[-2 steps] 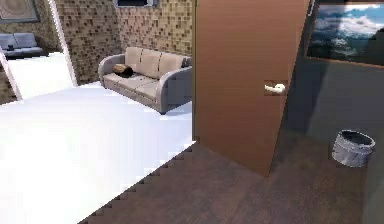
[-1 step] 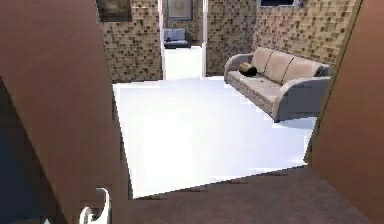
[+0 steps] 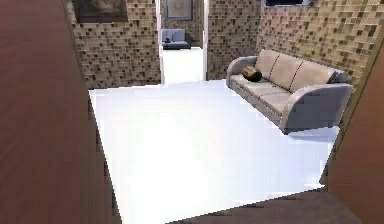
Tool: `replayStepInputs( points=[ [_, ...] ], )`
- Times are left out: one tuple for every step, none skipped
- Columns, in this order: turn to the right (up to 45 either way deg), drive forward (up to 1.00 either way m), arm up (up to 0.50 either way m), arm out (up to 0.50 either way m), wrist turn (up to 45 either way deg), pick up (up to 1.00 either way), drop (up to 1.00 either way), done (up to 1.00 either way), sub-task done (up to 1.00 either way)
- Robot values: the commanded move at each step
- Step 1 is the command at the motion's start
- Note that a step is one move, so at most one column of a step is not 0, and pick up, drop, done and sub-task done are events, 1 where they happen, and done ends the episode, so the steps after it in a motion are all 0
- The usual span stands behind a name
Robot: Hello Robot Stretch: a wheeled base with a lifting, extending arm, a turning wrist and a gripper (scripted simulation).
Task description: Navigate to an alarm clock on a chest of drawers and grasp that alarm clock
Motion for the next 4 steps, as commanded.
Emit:
replayStepInputs(
  points=[
    [0.0, 1.0, 0.0, 0.0, 0.0, 0.0, 0.0, 0.0, 0.0],
    [0.0, 1.0, 0.0, 0.0, 0.0, 0.0, 0.0, 0.0, 0.0],
    [0.0, 1.0, 0.0, 0.0, 0.0, 0.0, 0.0, 0.0, 0.0],
    [0.0, 1.0, 0.0, 0.0, 0.0, 0.0, 0.0, 0.0, 0.0]
  ],
)
